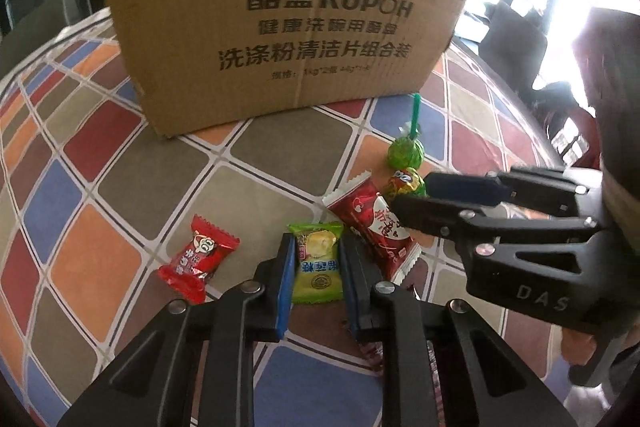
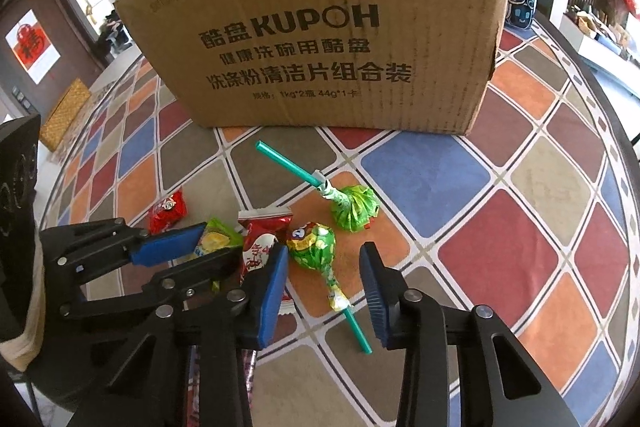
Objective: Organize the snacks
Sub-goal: 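Grasp a green lollipop with the right tool while the left tool grasps the yellow-green cracker pack, then carry both items over the box and open both tools to drop them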
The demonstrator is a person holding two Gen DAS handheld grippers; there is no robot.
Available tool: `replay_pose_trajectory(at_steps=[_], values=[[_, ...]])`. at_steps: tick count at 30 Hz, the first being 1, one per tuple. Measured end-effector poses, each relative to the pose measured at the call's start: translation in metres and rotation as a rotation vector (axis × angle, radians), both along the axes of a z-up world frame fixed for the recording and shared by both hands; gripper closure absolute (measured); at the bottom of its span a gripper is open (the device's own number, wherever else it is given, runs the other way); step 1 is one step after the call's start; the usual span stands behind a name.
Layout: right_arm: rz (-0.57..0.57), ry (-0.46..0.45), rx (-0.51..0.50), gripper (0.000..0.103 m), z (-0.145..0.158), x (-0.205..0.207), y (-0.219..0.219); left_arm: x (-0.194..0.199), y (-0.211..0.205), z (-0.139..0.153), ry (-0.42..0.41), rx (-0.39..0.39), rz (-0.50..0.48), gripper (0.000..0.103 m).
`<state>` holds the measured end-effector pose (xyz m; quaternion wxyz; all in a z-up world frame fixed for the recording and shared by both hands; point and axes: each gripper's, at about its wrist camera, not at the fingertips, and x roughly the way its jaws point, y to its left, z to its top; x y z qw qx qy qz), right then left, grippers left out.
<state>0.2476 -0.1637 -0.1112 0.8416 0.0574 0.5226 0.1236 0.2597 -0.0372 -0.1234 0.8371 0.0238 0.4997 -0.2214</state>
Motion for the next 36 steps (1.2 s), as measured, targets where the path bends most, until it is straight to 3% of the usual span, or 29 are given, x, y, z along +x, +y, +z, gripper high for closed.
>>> replay_pose_trajectory(at_steps=[5, 24, 36], values=[[0.012, 0.006, -0.001, 0.079, -0.004, 0.001, 0.004, 0.0, 0.001, 0.0, 0.007, -0.018, 0.019, 0.082], [0.022, -0.07, 0.022, 0.079, 0.028, -0.02, 0.004, -0.023, 0.008, 0.041, -0.079, -0.055, 0.081, 0.082], [0.009, -0.18, 0.039, 0.079, 0.072, -0.035, -0.001, -0.038, 0.012, 0.094, -0.226, -0.062, 0.1, 0.082]])
